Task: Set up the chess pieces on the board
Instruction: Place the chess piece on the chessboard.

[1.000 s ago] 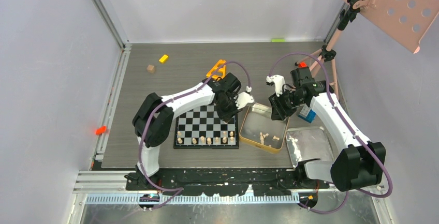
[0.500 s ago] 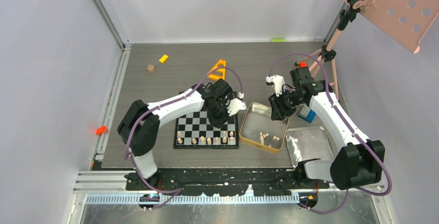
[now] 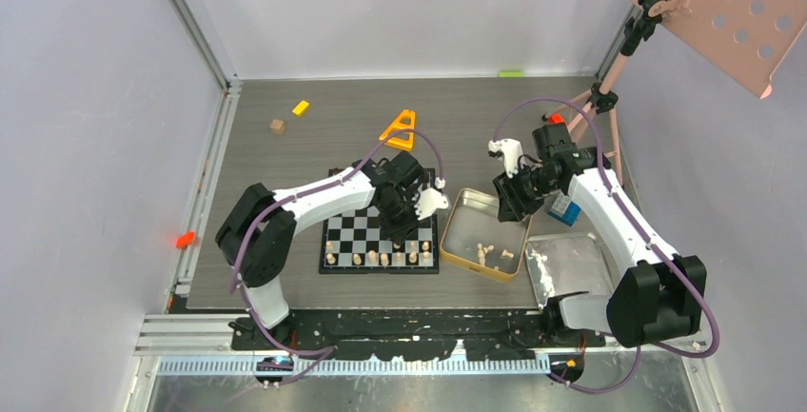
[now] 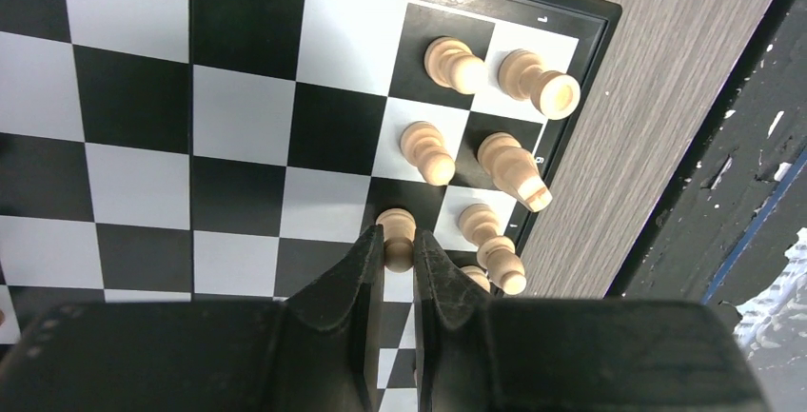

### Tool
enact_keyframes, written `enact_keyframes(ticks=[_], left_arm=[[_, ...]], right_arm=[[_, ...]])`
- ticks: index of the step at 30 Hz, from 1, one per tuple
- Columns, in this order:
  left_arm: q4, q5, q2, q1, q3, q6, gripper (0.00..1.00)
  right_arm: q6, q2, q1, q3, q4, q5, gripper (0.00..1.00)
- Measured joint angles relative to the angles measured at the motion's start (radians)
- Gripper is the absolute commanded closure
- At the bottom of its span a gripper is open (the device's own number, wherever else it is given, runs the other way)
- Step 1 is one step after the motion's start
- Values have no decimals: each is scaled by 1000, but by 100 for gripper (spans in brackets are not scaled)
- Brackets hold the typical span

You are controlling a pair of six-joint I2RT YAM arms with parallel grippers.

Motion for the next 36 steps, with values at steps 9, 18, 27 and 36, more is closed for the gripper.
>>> enact_keyframes(ticks=[9, 18, 27, 36], left_arm=[[0, 28, -2, 0, -8, -2, 100], [2, 36, -2, 0, -8, -5, 99], [21, 35, -2, 0, -8, -6, 93], [23, 36, -2, 0, -17, -6, 90]], right_arm=[[0, 0, 0, 0, 0, 0, 55], [-1, 6, 0, -2, -2, 0, 55], [-2, 11, 0, -2, -3, -1, 55], [-6, 17, 0, -4, -7, -5, 55]])
